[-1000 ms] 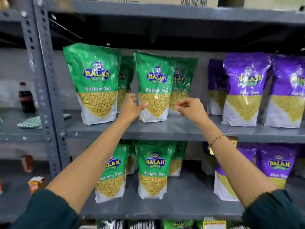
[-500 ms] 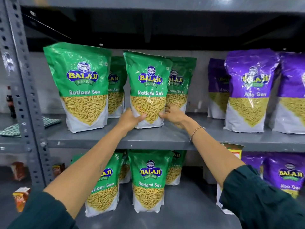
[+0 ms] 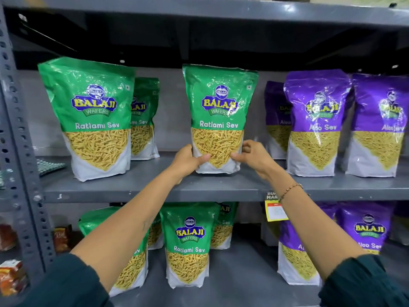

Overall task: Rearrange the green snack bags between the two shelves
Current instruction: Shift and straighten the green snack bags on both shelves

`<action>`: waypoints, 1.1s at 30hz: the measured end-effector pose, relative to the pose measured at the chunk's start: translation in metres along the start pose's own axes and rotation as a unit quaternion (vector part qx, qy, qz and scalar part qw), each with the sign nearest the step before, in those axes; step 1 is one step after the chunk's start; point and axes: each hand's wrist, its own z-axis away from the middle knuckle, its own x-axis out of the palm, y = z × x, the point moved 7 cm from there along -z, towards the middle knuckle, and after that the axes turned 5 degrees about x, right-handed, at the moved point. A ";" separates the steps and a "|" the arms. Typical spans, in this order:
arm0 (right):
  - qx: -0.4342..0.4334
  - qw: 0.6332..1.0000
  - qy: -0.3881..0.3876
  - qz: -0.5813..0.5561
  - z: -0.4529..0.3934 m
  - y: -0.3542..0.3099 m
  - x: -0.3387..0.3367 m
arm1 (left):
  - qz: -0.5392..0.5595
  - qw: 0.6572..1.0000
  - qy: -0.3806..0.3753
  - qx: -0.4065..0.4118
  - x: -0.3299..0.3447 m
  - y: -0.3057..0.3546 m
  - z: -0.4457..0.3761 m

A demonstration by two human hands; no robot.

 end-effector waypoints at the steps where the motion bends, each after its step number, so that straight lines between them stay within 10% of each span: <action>1: 0.002 1.000 0.006 0.008 0.002 0.002 -0.006 | 0.009 1.000 -0.010 0.000 0.007 0.002 0.000; 24: 0.028 0.998 -0.042 0.035 -0.006 0.028 -0.019 | 0.007 0.999 -0.032 0.011 0.031 -0.003 -0.003; 30: -0.118 0.966 0.219 0.076 0.036 -0.004 -0.037 | -0.106 0.988 0.074 0.079 -0.011 0.018 0.029; 33: -0.165 0.970 0.169 0.060 0.056 -0.021 0.008 | -0.117 0.971 0.165 0.127 -0.054 0.022 0.062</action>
